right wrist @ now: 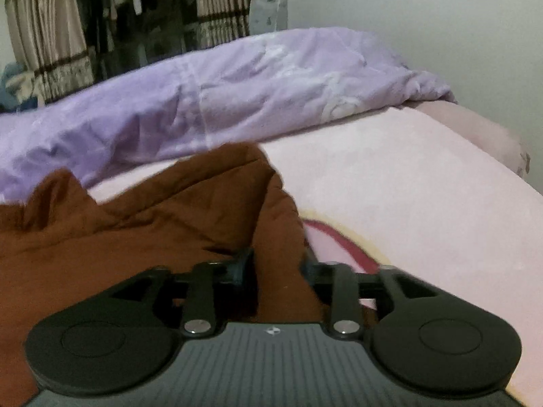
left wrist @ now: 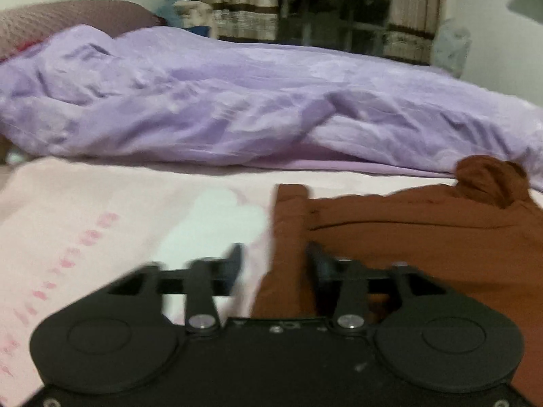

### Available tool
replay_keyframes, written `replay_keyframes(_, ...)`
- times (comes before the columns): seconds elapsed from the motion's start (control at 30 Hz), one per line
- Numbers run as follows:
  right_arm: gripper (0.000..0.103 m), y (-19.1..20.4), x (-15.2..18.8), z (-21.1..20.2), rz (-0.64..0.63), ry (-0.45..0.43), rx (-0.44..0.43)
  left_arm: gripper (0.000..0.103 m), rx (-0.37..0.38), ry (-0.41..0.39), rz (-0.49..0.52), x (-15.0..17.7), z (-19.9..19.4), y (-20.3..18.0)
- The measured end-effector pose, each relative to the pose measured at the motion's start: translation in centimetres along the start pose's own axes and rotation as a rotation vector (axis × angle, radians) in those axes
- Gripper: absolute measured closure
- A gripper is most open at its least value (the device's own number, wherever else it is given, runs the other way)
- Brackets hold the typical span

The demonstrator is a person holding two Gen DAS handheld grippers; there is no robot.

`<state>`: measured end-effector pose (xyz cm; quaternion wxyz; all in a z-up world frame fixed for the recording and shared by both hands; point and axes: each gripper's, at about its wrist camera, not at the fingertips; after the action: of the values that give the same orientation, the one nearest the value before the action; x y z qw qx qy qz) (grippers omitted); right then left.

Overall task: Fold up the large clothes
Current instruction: 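Lay the jacket flat on the blanket and open both grippers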

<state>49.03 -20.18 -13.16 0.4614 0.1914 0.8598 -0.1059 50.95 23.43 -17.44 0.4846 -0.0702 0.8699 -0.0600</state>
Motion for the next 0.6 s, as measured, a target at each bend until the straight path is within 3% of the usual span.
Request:
replay_keyframes(0.1,0.025,-1.7,-1.0,-2.3,0.022,-0.100,-0.046,0.049,-0.019,-0.055,-0.001,-1.4,-3.1,0.1)
replay_keyframes(0.23,0.025,-3.9,-3.2,-6.1,0.136,-0.205,0.074,0.039,-0.104,-0.143,0.074,-3.1,-7.8,-2.0)
replay_keyframes(0.3,0.035,-4.8,-3.6,-8.5,0.202,-0.252,0.068,0.038,-0.110,-0.152,0.102,-3.6,-9.1,-3.6)
replay_keyframes(0.33,0.050,-5.0,-3.7,-9.6,0.216,-0.267,0.040,0.038,-0.101,-0.152,0.108,-3.5,-9.9,-4.5)
replay_keyframes(0.4,0.071,-4.7,-3.6,-11.8,0.211,-0.275,-0.049,0.037,-0.065,-0.152,0.119,-2.8,-11.4,-6.5)
replay_keyframes(0.5,0.072,-1.7,-1.8,-15.2,0.122,-0.234,-0.238,0.035,0.008,-0.094,0.121,-0.5,-12.8,-10.0)
replay_keyframes(0.6,0.072,3.0,1.4,-17.1,-0.024,-0.181,-0.363,0.035,0.107,-0.038,0.117,2.1,-12.5,-12.5)
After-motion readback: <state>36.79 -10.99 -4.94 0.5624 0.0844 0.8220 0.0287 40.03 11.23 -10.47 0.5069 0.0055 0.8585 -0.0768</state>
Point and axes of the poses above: each gripper's, at about its wrist camera, not at the fingertips, and z roughly the way its jaws point, y to its left, x to its underside, and after that the axes turned 13 degrees about x, right-handed
